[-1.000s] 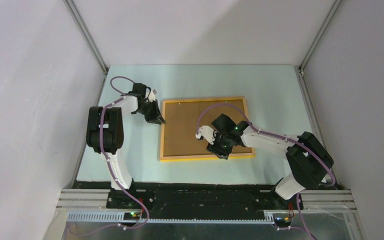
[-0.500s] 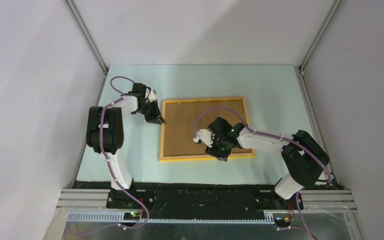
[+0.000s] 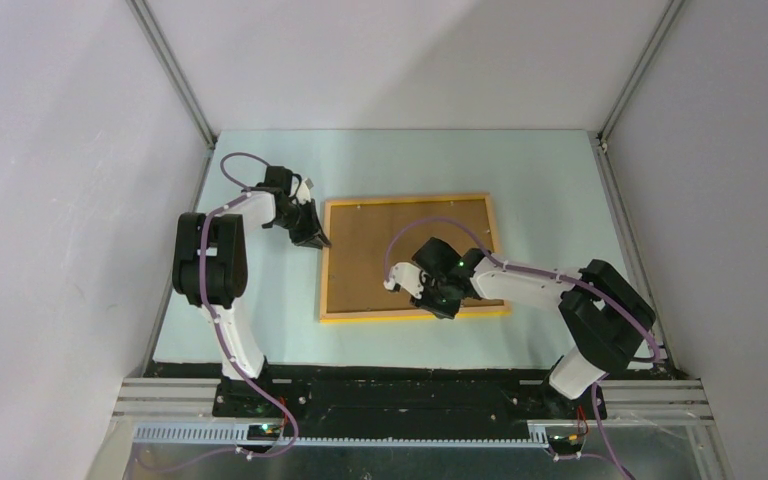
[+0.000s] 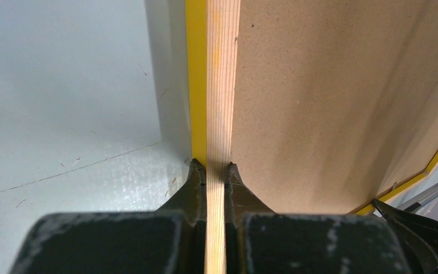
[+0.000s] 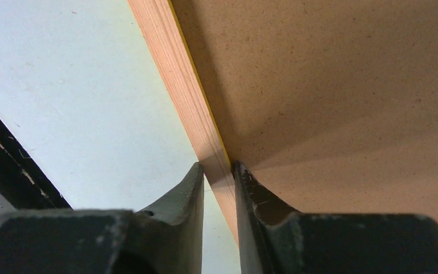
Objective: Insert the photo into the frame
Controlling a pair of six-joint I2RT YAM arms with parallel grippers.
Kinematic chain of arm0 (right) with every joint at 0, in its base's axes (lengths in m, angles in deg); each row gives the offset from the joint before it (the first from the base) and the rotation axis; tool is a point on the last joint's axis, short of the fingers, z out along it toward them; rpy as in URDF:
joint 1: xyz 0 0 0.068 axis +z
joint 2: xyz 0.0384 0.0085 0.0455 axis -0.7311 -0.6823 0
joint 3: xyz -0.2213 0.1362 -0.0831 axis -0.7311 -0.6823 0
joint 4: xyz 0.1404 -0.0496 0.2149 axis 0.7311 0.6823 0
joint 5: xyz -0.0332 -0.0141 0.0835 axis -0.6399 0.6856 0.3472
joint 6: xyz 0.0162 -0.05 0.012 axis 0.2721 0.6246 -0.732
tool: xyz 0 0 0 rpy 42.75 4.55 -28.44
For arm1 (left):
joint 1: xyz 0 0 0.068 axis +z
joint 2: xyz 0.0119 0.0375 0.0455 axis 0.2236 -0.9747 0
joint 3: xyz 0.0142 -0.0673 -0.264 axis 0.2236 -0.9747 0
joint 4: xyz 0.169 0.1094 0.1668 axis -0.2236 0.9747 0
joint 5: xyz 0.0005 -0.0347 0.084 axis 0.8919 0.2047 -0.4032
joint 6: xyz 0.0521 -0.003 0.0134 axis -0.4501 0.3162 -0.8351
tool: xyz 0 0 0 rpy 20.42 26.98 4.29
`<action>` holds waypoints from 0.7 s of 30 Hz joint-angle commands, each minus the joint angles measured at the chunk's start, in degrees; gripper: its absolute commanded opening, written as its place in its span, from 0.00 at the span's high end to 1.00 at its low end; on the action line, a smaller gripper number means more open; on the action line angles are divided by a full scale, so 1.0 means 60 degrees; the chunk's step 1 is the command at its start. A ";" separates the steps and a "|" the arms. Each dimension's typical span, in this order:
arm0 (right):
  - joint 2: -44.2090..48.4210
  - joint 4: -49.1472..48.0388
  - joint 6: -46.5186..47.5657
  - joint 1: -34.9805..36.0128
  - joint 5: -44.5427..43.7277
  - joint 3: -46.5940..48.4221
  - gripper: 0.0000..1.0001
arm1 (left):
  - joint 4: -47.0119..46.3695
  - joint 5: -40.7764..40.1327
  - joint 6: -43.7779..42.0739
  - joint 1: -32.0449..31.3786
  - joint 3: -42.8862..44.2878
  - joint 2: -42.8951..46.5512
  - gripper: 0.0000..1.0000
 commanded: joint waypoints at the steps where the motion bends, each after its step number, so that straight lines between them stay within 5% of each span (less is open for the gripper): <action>1: -0.0192 -0.0242 -0.0089 0.0019 -0.0007 -0.0090 0.85 | -0.0221 -0.0020 -0.0390 0.0137 -0.0037 0.0062 0.99; 6: -0.0024 0.0075 -0.0018 0.0012 0.0138 0.0106 1.00 | -0.0177 -0.0043 -0.0603 0.0134 -0.0039 0.0323 0.76; 10: 0.0159 0.0540 -0.0026 -0.0007 0.0482 0.0507 1.00 | -0.0017 -0.0188 -0.0919 0.0134 0.0065 0.0608 0.41; 14: 0.0226 0.1085 -0.0122 -0.0152 0.1002 0.1014 1.00 | 0.0490 -0.0423 -0.1860 0.0127 0.0190 0.1251 0.19; 21: 0.0236 0.1781 -0.0281 -0.0748 0.2143 0.1954 1.00 | 0.0887 -0.0758 -0.4774 -0.0025 -0.0916 0.4193 0.05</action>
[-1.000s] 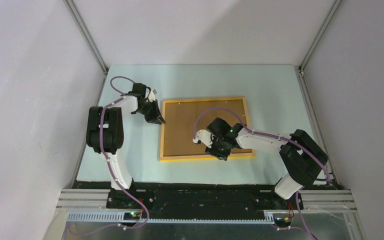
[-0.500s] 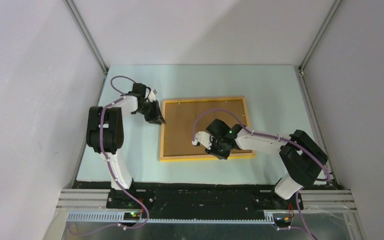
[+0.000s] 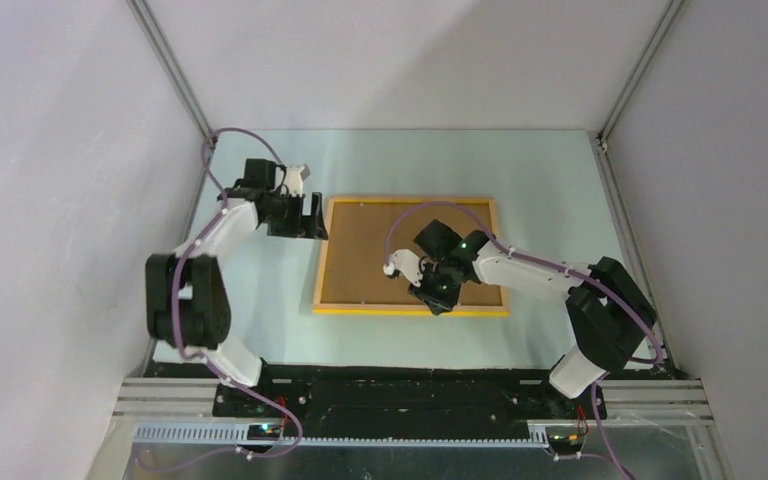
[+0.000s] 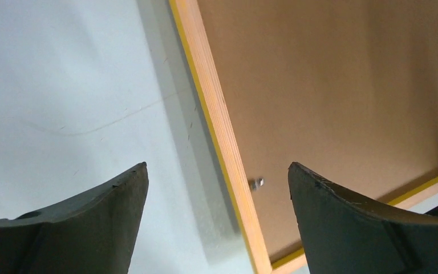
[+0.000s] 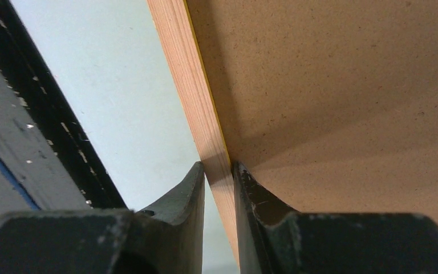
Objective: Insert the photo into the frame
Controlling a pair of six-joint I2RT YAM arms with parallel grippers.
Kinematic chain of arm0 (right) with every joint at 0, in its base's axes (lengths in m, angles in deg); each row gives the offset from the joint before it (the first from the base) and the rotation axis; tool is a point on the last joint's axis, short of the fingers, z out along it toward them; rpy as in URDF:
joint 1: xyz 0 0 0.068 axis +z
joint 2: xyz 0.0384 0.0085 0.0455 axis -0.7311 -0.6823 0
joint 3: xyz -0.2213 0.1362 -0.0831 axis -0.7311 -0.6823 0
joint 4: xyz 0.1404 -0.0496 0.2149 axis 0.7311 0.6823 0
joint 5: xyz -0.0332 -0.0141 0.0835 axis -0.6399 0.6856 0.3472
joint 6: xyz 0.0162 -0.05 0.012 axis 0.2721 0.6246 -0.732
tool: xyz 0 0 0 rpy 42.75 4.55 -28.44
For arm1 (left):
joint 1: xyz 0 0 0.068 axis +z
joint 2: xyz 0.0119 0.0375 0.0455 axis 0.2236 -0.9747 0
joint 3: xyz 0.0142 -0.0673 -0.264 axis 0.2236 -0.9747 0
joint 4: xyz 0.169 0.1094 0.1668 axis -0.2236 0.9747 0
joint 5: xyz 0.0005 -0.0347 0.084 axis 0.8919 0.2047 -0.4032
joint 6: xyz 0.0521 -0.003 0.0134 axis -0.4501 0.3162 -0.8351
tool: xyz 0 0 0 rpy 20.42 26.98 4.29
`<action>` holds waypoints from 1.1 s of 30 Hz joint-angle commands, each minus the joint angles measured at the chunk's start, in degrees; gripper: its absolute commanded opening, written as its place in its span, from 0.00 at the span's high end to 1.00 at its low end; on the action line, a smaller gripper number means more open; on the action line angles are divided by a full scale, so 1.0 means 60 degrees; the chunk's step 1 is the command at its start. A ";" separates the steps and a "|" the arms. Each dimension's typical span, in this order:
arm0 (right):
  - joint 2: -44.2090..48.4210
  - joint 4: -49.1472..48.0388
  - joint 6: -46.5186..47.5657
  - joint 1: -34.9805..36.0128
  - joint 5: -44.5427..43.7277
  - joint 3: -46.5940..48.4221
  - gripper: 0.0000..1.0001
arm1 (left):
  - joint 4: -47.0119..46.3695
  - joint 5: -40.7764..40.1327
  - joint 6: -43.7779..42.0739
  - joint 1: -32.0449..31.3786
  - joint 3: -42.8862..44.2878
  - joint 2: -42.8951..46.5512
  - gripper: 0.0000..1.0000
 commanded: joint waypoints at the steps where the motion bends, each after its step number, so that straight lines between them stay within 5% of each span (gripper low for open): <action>1: 0.0217 0.0611 -0.0355 -0.0450 0.1023 0.1137 1.00 | 0.0340 -0.0414 -0.2407 -0.0168 -0.0604 0.2327 0.03; 9: -0.0087 0.2177 -0.0234 -0.1256 0.2044 0.3089 1.00 | 0.0450 -0.2106 -0.4969 -0.2063 -0.2134 0.6136 0.00; 15: -0.0685 0.3634 -0.0075 -0.1840 0.3107 0.4811 1.00 | 0.0427 -0.3222 -0.6027 -0.4223 -0.2438 0.7286 0.00; 23: -0.1352 0.5296 0.0086 -0.2313 0.4266 0.6595 1.00 | 0.0405 -0.4049 -0.6840 -0.6278 -0.1143 0.5822 0.01; 33: -0.1857 0.6792 0.0379 -0.3089 0.5470 0.7926 1.00 | 0.0355 -0.4751 -0.7462 -0.7452 0.0352 0.3905 0.09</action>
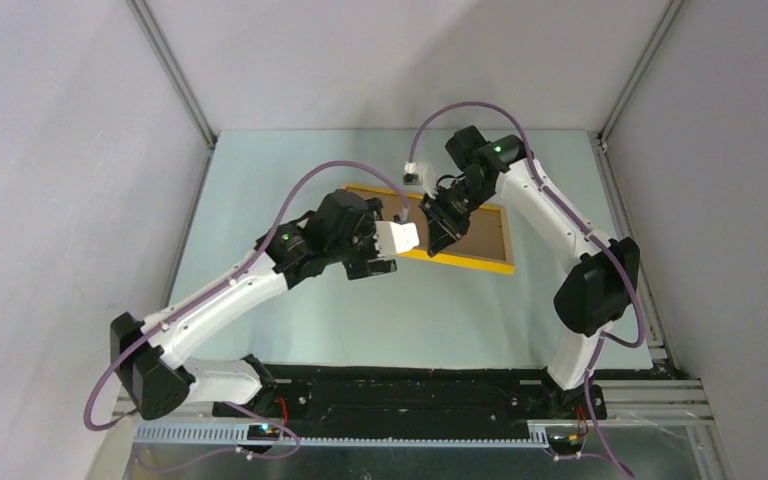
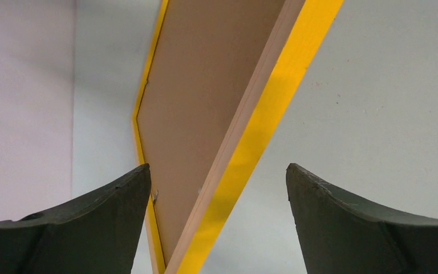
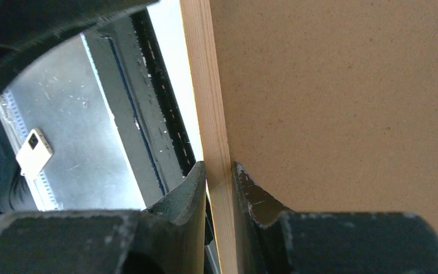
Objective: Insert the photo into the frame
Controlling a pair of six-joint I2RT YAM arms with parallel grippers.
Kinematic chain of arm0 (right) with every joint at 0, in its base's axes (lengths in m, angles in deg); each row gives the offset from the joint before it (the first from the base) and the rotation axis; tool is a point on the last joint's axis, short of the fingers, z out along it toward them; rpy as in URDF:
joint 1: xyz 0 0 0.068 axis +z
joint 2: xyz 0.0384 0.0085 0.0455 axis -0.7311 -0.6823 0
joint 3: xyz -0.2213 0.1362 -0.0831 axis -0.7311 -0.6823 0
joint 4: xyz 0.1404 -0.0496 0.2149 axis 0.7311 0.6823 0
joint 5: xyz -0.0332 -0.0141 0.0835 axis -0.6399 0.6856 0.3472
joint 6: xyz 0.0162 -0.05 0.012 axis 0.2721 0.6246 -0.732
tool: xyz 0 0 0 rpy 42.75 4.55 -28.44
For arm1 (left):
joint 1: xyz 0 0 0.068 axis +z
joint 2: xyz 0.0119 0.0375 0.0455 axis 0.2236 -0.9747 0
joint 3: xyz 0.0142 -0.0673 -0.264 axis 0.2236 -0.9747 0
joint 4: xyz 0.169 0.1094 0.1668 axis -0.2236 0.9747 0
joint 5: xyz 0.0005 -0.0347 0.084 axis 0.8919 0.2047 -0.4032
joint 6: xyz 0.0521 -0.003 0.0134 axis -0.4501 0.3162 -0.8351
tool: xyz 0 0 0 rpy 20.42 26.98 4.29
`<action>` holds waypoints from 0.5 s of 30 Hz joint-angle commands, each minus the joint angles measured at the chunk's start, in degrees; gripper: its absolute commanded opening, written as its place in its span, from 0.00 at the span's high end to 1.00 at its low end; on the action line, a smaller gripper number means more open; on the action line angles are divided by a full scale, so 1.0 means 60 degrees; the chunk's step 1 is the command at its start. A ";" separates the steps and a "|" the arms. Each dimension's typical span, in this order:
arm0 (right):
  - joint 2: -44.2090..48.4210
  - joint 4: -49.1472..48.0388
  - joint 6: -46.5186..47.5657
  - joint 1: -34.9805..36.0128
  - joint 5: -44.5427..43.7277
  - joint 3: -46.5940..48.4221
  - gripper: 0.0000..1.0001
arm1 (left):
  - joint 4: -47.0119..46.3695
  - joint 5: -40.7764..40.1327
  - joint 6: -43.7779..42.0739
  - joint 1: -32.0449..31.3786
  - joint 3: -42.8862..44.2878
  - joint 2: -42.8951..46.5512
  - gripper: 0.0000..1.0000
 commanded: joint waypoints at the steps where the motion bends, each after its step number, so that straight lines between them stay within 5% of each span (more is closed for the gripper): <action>1: -0.0070 0.1078 0.0076 -0.0315 0.1177 0.0868 1.00 | -0.0229 -0.0692 -0.0653 -0.0426 0.0834 -0.0838 0.09; 15: -0.0119 0.1986 0.0500 -0.0896 0.1735 0.1246 1.00 | -0.0224 -0.0764 -0.0854 -0.0792 0.1635 -0.2097 0.43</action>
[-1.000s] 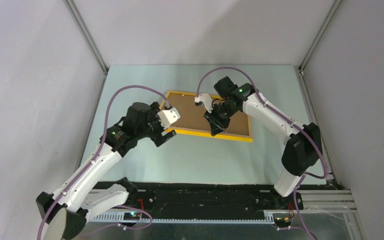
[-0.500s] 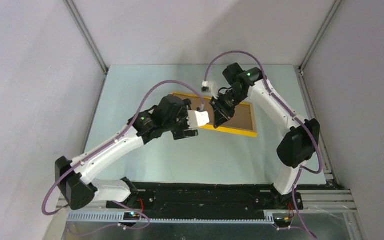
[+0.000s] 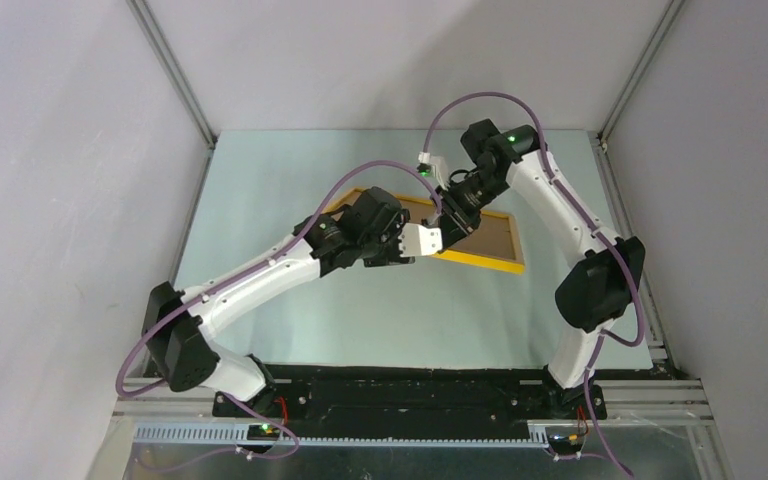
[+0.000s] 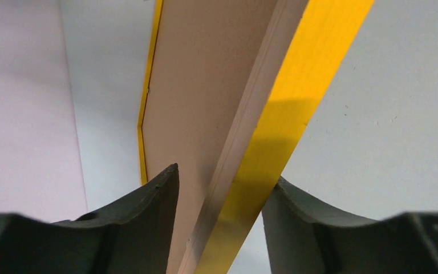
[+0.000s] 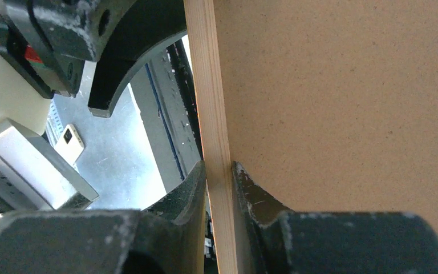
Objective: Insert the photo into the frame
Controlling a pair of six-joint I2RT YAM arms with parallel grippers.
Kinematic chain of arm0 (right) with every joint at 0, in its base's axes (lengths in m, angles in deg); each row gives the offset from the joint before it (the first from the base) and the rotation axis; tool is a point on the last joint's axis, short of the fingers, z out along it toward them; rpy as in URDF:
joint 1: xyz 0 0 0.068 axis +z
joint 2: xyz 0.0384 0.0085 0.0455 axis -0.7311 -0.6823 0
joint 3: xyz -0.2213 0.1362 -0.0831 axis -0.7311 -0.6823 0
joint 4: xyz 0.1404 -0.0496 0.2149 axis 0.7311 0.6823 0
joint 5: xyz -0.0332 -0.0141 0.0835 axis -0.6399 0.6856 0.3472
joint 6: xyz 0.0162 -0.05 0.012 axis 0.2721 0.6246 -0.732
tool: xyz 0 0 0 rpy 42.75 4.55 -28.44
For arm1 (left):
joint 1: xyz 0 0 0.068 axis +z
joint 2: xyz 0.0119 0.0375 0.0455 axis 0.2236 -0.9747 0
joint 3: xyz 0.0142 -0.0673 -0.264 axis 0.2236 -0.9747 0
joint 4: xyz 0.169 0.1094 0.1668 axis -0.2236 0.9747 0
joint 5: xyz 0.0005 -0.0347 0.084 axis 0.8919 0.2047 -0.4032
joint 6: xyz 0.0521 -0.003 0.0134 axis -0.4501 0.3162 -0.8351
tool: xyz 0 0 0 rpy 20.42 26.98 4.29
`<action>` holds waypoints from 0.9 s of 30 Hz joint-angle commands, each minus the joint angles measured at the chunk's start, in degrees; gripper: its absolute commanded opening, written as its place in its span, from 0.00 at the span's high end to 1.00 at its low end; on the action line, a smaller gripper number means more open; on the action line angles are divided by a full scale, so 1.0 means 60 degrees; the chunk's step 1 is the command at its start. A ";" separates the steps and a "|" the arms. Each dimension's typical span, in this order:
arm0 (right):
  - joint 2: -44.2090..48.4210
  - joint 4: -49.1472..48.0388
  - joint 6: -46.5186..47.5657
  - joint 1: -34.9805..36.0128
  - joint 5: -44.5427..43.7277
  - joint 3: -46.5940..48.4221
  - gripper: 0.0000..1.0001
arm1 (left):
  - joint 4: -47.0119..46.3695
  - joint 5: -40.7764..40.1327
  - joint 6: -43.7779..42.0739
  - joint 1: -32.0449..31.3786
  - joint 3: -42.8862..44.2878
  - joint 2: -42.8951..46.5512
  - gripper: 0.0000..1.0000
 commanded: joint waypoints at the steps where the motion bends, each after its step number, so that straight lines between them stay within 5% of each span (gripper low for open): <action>1: 0.0086 0.0636 0.0134 -0.0230 0.0864 0.0483 1.00 | -0.0200 -0.0113 -0.0175 -0.0109 0.0642 -0.0190 0.45; 9: 0.0227 0.0596 0.0049 -0.0415 0.0567 0.0358 1.00 | -0.0172 -0.0242 -0.0200 -0.0196 0.0741 -0.0273 0.72; 14: 0.0560 0.0080 -0.0362 -0.0539 0.0175 0.0352 0.83 | -0.0136 -0.0464 -0.0217 -0.0201 0.0595 -0.0099 0.99; 20: 0.1526 -0.0697 -0.1020 -0.0792 -0.0633 0.0260 0.49 | 0.0152 -0.0483 -0.0160 -0.0200 0.0658 0.0246 1.00; 27: 0.3488 -0.2149 -0.1380 -0.1051 -0.1569 -0.0670 0.26 | 0.0952 -0.0392 -0.0160 -0.0201 0.0841 0.1002 1.00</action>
